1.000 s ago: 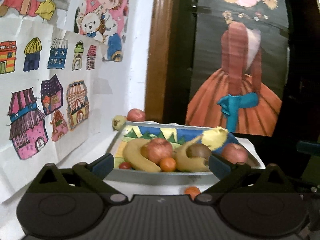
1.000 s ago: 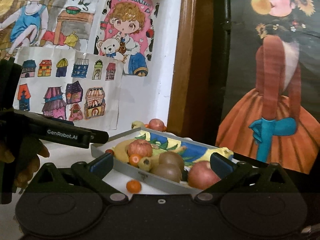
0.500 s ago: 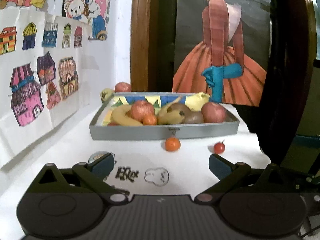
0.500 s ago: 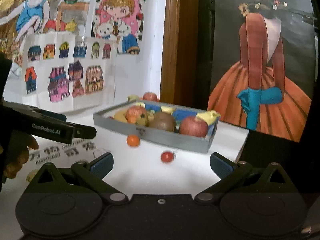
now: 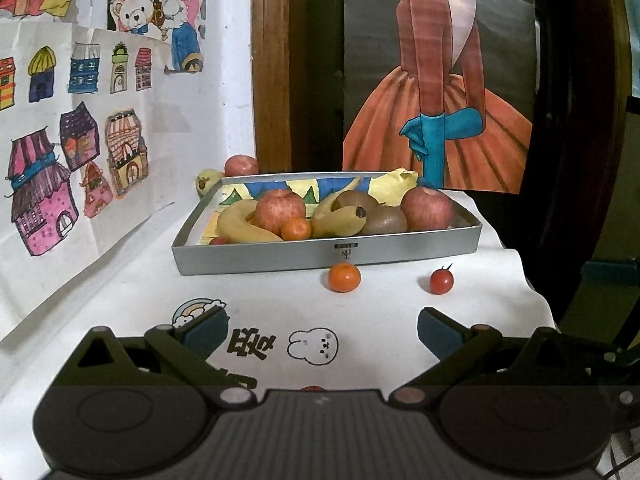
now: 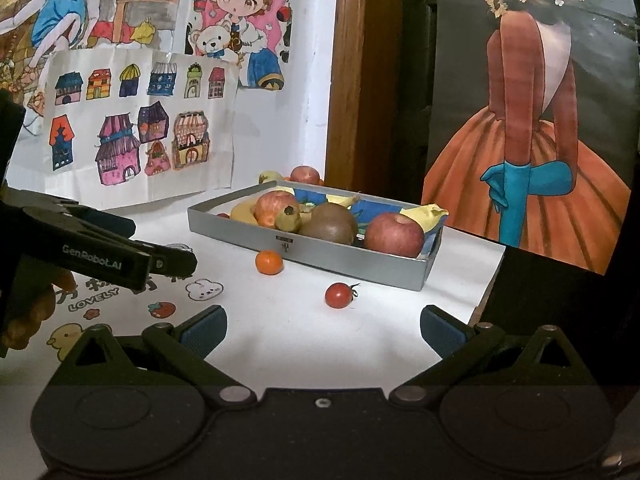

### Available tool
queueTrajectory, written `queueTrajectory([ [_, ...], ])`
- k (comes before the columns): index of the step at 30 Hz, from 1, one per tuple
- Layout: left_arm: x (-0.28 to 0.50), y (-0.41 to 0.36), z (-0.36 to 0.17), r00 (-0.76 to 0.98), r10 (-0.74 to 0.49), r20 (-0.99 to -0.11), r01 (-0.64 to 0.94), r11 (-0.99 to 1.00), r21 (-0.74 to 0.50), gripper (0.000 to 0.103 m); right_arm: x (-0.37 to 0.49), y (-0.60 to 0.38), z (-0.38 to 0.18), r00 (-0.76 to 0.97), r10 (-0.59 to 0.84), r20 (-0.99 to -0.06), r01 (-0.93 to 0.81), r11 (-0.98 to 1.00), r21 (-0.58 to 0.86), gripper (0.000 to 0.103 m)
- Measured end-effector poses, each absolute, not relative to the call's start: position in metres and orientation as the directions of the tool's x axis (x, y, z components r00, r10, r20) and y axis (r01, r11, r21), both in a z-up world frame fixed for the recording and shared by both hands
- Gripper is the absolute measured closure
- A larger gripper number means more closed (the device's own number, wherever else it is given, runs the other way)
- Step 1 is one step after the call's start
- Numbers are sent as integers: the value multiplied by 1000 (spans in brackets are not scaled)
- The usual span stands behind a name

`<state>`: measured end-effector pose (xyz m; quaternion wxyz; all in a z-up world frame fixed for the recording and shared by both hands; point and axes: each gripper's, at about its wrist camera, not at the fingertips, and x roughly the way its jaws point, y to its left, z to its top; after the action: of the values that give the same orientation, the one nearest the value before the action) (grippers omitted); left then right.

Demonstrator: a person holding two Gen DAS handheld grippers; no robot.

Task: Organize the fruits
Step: 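Withdraw both open tools up and away from the tray, then move the left tool to the last tangerine while the right tool approaches the last cherry tomato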

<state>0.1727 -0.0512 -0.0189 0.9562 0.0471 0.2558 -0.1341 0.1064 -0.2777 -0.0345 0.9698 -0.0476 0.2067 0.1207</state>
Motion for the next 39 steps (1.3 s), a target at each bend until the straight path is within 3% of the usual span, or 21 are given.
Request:
queueTrajectory([
  [25, 259, -78, -43, 802, -250, -542, 322, 946, 39, 0, 196, -286, -64, 834, 244, -495, -288, 958, -12, 1],
  [39, 283, -86, -53, 780, -287, -557, 362, 932, 26, 1, 230, -278, -70, 791, 291, -539, -357, 934, -19, 15],
])
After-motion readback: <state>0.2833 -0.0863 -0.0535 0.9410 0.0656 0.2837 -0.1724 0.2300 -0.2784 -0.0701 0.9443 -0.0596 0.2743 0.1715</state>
